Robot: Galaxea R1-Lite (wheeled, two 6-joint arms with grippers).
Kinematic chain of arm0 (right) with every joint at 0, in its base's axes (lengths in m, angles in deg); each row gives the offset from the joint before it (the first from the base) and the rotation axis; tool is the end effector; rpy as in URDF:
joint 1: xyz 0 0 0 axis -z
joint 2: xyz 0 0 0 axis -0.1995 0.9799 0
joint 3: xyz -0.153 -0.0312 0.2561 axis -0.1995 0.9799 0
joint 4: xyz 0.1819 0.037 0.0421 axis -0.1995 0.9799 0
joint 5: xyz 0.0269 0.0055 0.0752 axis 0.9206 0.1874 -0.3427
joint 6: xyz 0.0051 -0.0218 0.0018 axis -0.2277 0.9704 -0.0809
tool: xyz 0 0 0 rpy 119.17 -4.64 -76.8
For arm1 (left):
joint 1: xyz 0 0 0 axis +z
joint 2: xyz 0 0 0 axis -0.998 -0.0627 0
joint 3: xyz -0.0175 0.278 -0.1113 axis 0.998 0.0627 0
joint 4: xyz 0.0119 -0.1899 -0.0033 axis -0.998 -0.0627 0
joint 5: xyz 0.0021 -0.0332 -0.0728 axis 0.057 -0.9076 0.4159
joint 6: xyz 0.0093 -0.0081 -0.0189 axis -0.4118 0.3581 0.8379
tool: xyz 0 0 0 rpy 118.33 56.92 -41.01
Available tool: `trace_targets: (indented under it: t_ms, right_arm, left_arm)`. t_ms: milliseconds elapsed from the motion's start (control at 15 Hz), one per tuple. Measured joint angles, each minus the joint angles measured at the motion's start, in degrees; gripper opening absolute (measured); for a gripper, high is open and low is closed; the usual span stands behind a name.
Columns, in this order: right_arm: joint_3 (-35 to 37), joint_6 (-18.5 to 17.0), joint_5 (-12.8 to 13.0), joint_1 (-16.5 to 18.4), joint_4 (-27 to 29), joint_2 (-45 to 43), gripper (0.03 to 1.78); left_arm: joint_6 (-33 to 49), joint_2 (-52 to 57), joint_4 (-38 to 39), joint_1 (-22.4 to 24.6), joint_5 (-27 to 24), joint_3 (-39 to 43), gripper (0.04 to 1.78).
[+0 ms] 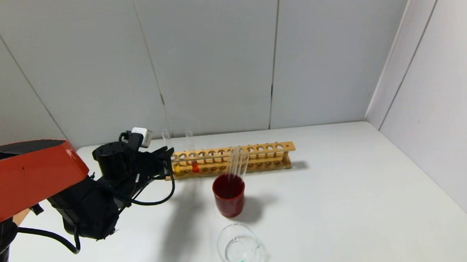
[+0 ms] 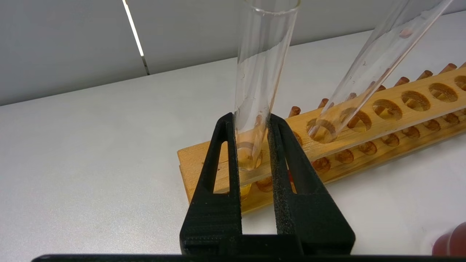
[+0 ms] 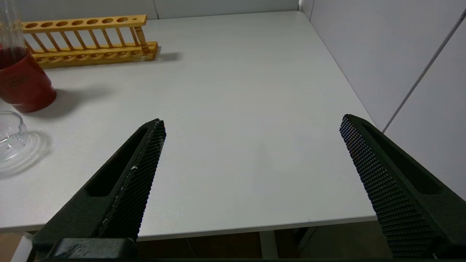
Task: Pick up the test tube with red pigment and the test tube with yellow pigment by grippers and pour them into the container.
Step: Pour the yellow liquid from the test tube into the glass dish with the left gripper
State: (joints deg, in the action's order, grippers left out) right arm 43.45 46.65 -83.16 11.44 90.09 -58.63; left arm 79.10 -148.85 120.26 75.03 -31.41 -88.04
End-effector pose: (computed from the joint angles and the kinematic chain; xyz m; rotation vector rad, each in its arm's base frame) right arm -0.0297 -0.0009 0.0804 0.0443 0.0856 -0.0339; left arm 0.3645 -0.0768 0.0610 -0.0167 0.1082 -0.3463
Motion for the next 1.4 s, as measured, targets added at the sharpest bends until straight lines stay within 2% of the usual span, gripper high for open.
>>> trace_targets:
  t_ms: [267,533,1067,1400]
  right_arm:
    - [0.0,0.02,0.0,0.0,0.02,0.0,1.75]
    - [0.0,0.02,0.0,0.0,0.02,0.0,1.75]
    - [0.0,0.0,0.02,0.02,0.05,0.0,1.75]
    - [0.02,0.0,0.0,0.02,0.02,0.0,1.75]
  left_arm:
    - [0.0,0.13,-0.02,-0.04,0.06,0.06,0.29]
    - [-0.38,2.8,-1.9,-0.11,3.15,-1.4,0.29]
    - [-0.52,17.25,-25.26,-0.09,5.68,-11.68,0.29]
    - [-0.85,31.0,-41.96,-2.13,5.71,-12.87,0.29]
